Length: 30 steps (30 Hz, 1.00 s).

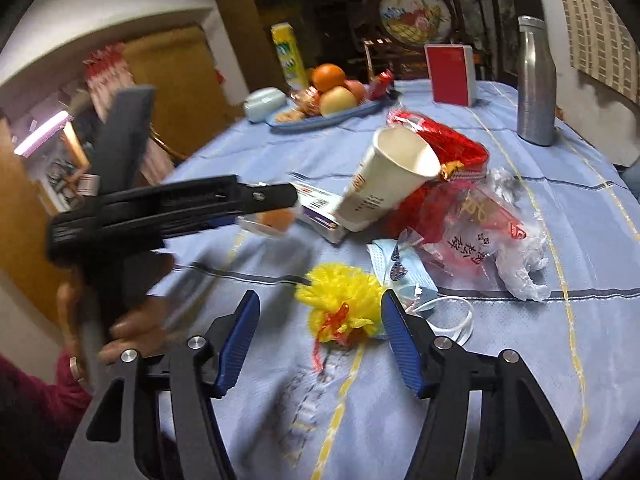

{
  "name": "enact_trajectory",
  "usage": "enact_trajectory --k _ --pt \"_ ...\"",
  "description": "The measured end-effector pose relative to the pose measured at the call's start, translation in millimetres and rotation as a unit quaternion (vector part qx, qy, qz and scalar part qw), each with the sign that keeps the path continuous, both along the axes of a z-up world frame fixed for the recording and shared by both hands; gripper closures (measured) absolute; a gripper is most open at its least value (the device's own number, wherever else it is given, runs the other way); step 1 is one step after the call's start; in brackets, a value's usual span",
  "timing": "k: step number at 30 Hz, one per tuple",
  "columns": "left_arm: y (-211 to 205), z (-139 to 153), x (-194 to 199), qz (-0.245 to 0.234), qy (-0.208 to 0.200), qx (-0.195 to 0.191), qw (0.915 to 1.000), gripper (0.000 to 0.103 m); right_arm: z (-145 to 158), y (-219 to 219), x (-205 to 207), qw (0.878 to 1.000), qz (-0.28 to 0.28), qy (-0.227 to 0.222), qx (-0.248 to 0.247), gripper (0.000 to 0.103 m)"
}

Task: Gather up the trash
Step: 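Grasp the plastic lemon cup with the left gripper while the right gripper grasps the yellow flower, then carry the yellow flower and lemon cup to the red basket and release both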

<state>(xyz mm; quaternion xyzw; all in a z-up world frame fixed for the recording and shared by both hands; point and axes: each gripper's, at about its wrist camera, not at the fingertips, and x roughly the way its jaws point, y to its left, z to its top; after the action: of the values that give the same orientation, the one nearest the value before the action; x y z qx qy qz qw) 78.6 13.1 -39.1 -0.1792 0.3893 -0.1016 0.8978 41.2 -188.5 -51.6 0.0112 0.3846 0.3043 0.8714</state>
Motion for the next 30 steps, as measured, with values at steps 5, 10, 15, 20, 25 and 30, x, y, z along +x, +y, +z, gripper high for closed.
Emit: enact_trajectory --k 5,10,15,20,25,30 --pt "-0.8 0.5 -2.5 -0.003 -0.006 0.005 1.0000 0.046 -13.5 8.0 11.5 0.999 -0.007 0.029 -0.013 0.067" --pt "0.3 3.0 -6.3 0.000 -0.017 0.004 0.9998 0.046 2.0 -8.4 -1.5 1.000 -0.012 0.008 0.026 0.098" --pt "-9.8 8.7 -12.3 -0.006 -0.030 0.030 0.9991 0.046 21.9 -34.3 -17.2 0.998 -0.027 -0.023 0.054 0.098" --pt "-24.2 21.1 -22.0 -0.027 -0.043 0.035 0.9981 0.046 35.1 -70.2 -34.3 0.995 -0.063 -0.049 0.065 0.098" --pt "-54.2 34.9 -34.3 -0.060 -0.060 0.046 0.9953 0.046 42.0 -119.2 -48.3 0.988 -0.116 -0.063 0.084 0.098" --pt "-95.9 45.2 -46.4 -0.110 -0.072 0.051 0.9900 0.046 42.3 -169.8 -72.7 0.977 -0.177 -0.078 0.092 0.098"
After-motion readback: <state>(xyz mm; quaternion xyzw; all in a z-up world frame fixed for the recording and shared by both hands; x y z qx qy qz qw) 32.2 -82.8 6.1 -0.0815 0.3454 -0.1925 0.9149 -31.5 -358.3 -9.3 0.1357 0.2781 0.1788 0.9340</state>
